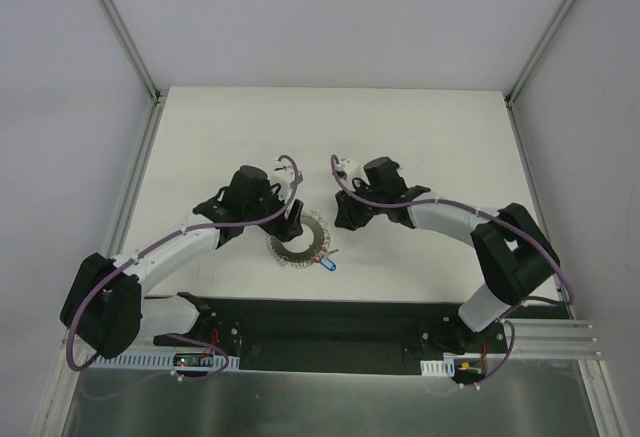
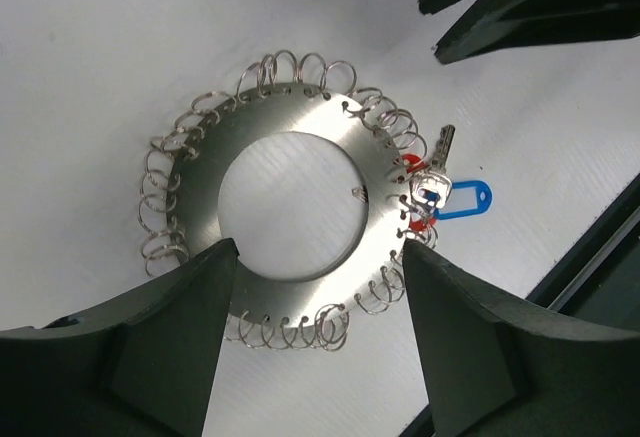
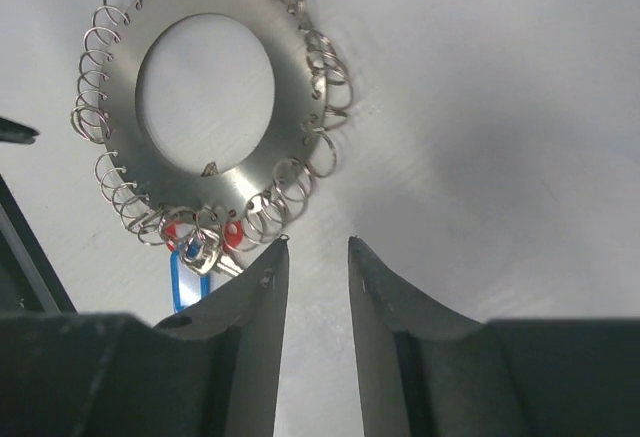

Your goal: Put the keys on the keyring

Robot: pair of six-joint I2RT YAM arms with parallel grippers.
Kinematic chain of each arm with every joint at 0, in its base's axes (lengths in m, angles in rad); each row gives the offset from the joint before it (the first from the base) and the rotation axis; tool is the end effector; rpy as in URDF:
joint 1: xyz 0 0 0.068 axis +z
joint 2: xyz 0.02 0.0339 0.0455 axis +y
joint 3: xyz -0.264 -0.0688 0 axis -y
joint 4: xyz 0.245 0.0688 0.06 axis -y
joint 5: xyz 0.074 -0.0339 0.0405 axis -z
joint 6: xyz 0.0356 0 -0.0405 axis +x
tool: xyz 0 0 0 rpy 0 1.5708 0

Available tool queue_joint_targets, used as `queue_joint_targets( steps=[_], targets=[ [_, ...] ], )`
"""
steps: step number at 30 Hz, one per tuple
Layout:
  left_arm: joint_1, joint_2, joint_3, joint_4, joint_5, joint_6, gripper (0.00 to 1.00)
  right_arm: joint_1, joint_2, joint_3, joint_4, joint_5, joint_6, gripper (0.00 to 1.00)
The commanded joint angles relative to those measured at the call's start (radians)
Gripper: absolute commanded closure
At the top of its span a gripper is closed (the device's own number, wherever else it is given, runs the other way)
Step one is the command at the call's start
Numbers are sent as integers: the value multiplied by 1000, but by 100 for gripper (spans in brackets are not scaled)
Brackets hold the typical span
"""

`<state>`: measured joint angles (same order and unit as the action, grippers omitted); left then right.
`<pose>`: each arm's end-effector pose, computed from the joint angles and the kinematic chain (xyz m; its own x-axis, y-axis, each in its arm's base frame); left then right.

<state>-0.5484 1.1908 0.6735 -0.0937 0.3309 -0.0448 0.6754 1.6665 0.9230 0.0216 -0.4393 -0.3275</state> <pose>0.2098 -0.1417 0.2279 -0.5213 0.2688 -0.8099 0.6975 0.6811 -0.2229 0.2605 0.2281 0.1844 -0.2262 -0.5542 -0.8011 -0.9376 0.3469 0.0247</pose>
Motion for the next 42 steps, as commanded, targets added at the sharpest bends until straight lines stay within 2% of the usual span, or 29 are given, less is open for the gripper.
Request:
queue_joint_targets(
  steps=[1, 5, 8, 12, 15, 18, 29, 42],
  targets=[
    [-18, 79, 96, 2, 54, 124, 36, -74, -164, -64, 98, -24, 96, 62],
    [-94, 173, 173, -41, -1, 180, 44, -141, -255, -127, 84, 49, 133, 57],
    [-134, 245, 234, -70, -65, 220, 51, -180, -323, -153, 61, 132, 157, 49],
    [-194, 340, 313, -112, -142, 275, 64, -218, -385, -188, 14, 261, 202, 36],
    [-223, 394, 359, -145, -207, 302, 68, -252, -422, -203, -17, 347, 249, 25],
    [-243, 435, 399, -169, -228, 321, 71, -290, -453, -214, -57, 398, 286, 19],
    [-320, 559, 500, -241, -296, 401, 70, -372, -511, -243, -91, 409, 303, 16],
    [-328, 630, 561, -308, -325, 462, 69, -407, -518, -247, -100, 387, 289, 16]
  ],
)
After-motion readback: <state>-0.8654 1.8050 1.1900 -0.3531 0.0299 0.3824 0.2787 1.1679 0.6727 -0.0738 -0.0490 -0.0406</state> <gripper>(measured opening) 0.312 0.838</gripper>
